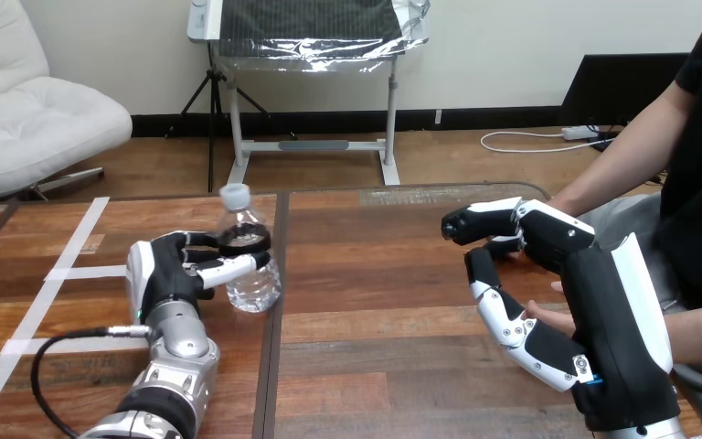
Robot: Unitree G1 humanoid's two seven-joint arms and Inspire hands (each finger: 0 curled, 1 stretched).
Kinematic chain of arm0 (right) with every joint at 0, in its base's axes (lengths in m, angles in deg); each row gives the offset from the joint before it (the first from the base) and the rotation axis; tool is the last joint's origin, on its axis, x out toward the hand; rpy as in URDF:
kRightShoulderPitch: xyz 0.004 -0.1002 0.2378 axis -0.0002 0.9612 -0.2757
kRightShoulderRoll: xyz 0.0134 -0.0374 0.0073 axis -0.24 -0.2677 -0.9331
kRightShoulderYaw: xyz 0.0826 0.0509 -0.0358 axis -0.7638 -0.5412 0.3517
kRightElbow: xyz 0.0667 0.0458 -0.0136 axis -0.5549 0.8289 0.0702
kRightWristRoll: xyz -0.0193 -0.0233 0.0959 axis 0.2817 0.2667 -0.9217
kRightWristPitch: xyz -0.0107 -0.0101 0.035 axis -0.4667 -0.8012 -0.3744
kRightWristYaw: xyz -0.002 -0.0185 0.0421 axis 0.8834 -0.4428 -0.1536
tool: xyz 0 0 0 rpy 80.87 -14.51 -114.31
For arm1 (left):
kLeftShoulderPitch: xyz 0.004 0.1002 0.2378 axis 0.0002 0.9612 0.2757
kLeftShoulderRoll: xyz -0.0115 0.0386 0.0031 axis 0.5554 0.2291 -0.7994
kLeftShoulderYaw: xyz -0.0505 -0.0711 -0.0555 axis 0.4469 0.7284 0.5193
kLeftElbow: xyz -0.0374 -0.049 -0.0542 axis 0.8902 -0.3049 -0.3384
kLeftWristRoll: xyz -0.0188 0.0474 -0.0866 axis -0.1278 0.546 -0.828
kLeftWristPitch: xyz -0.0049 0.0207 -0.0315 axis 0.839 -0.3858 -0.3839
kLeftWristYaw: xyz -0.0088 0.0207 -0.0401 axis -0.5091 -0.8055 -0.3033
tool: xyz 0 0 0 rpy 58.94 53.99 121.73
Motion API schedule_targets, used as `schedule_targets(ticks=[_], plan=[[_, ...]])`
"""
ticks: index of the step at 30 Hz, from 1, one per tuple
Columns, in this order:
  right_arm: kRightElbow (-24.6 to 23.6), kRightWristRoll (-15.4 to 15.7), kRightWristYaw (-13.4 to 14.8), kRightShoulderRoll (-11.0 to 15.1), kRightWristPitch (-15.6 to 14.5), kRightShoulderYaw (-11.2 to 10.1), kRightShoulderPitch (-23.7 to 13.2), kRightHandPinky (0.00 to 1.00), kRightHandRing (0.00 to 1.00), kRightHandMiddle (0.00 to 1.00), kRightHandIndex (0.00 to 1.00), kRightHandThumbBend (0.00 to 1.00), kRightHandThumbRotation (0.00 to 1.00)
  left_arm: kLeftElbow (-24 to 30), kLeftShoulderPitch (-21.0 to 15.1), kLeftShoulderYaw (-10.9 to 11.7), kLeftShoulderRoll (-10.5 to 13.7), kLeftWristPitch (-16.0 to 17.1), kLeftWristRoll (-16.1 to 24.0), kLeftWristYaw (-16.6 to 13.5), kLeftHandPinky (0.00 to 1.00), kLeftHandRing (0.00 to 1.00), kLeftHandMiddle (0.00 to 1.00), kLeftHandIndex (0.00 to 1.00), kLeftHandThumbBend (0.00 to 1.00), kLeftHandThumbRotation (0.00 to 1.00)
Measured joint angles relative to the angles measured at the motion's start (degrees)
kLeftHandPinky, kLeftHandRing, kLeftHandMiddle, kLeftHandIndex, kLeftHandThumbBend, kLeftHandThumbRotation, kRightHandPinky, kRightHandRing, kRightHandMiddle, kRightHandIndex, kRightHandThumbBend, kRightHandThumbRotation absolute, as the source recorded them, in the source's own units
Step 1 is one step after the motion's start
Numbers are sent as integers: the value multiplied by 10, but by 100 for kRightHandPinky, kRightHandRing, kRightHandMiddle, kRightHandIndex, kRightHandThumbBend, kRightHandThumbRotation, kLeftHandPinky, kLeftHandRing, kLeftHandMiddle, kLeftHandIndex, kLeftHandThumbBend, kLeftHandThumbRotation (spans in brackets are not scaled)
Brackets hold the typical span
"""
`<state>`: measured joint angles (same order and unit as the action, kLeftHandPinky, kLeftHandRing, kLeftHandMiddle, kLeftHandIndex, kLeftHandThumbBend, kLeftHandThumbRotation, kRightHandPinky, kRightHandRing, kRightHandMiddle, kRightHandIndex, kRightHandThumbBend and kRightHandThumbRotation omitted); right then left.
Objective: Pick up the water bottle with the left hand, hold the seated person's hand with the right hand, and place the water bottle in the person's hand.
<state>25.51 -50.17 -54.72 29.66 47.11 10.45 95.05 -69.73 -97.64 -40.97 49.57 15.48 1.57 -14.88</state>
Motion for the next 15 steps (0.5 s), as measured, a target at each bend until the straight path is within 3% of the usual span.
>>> schedule_targets(ticks=[15], plan=[[0,0,0,-1,0,-1,1,52,64,67,60,23,0,0,3,-21,2,27,21,10,35,40,46,50,70,0]])
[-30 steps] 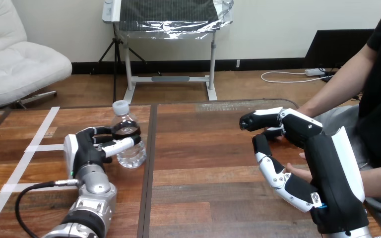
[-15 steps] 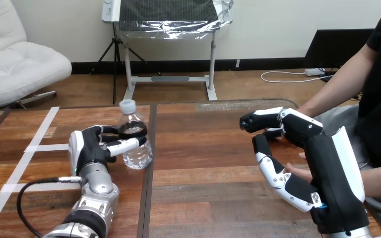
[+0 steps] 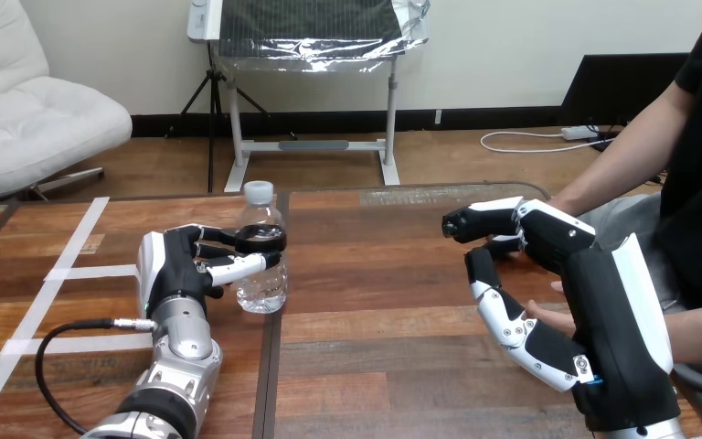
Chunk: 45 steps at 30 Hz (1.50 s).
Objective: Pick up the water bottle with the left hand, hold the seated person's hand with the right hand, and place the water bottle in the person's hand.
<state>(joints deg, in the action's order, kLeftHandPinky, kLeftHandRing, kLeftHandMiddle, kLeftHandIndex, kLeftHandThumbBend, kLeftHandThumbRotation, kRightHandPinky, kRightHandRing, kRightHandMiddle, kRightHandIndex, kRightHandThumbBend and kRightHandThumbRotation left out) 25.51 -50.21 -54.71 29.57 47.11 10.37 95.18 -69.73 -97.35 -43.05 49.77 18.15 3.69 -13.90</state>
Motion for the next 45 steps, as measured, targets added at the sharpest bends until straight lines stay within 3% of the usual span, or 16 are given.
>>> schedule_targets(ticks=[15,38,45], plan=[[0,-1,0,1,0,0,0,52,64,67,61,23,0,1,1,1,2,18,-2,-9,34,40,46,48,72,0],[0,1,0,1,0,0,-1,53,64,67,61,24,0,38,18,6,-9,91,-12,-35,33,39,45,46,74,0],[0,1,0,1,0,0,-1,53,64,67,61,24,0,52,24,6,-16,101,-12,-40,33,39,45,47,74,0]])
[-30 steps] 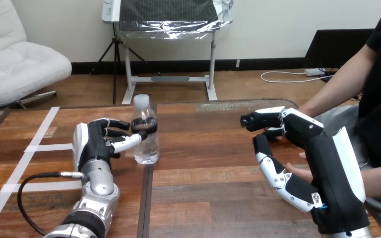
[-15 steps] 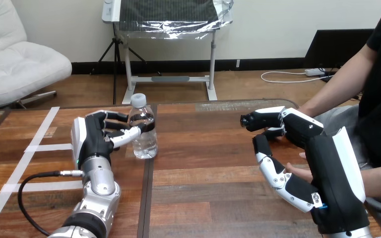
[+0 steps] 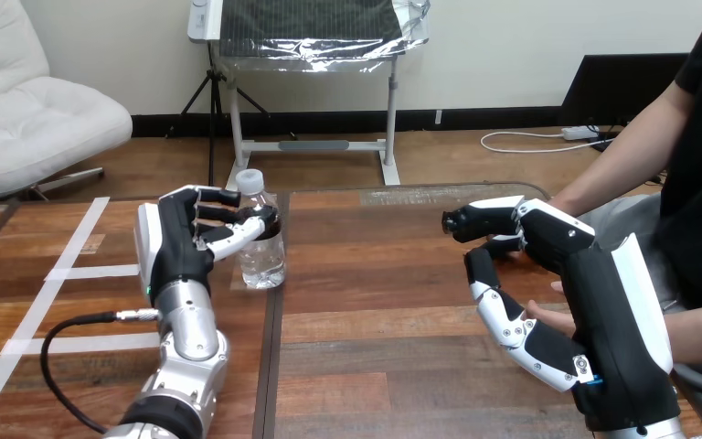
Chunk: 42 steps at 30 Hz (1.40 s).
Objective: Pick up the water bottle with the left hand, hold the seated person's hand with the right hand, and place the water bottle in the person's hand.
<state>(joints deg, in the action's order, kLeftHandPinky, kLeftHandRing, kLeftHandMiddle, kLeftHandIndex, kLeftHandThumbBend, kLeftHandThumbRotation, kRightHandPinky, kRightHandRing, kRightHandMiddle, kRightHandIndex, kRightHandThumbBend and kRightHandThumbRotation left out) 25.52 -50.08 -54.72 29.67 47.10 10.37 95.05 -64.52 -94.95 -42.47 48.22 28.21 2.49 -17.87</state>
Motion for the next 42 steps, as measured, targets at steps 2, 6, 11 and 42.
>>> schedule_targets(ticks=[2,6,11,42], plan=[[0,0,0,0,0,0,0,53,64,67,61,24,0,2,1,-1,-2,2,0,0,34,39,45,47,73,0],[0,0,0,0,0,0,0,53,64,67,61,24,0,7,4,-2,-5,5,0,0,35,40,46,47,72,0],[0,0,0,0,-2,0,0,53,64,67,61,25,0,7,6,-3,-7,10,0,3,36,41,46,48,72,0],[0,0,-1,5,-10,1,0,54,65,68,62,26,0,9,12,-87,14,-82,140,-71,56,68,76,77,90,37]])
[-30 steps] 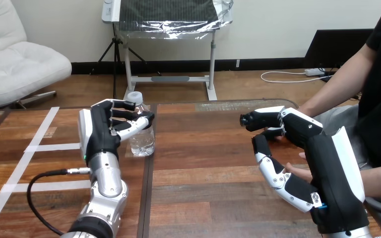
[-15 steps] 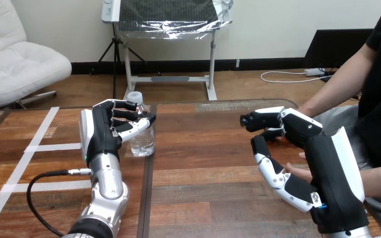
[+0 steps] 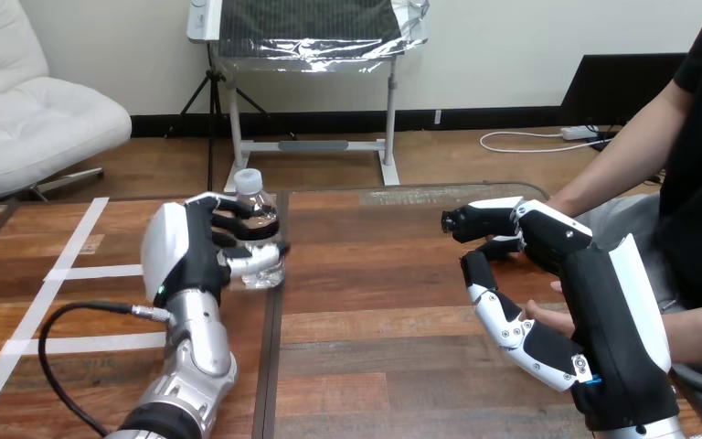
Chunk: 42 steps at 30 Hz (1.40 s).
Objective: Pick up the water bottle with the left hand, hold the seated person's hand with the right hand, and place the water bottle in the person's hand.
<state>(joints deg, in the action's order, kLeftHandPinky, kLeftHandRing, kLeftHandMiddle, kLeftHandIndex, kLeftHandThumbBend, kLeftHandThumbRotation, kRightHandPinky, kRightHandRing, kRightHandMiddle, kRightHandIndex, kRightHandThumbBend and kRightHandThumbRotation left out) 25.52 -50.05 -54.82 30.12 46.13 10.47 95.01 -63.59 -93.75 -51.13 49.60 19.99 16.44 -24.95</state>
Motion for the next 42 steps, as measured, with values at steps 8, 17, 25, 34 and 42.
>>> schedule_targets(ticks=[8,17,25,34,42], plan=[[0,0,0,2,-3,2,0,54,65,68,62,26,0,0,0,-52,13,-31,78,-71,68,77,81,79,80,42],[0,0,0,2,-8,3,-1,54,65,68,61,26,0,0,0,-111,33,-57,160,-143,86,87,89,84,58,61],[0,-1,0,4,-9,4,-1,54,65,68,61,26,0,0,-1,-156,44,-87,212,-171,95,95,96,90,50,81],[0,-1,0,5,-9,5,-1,54,65,67,61,25,0,0,-4,-181,46,-106,231,-176,97,96,97,92,49,92],[0,0,0,6,-9,9,-1,54,65,67,61,25,0,0,-8,-192,45,-110,233,-182,93,94,96,91,48,95]])
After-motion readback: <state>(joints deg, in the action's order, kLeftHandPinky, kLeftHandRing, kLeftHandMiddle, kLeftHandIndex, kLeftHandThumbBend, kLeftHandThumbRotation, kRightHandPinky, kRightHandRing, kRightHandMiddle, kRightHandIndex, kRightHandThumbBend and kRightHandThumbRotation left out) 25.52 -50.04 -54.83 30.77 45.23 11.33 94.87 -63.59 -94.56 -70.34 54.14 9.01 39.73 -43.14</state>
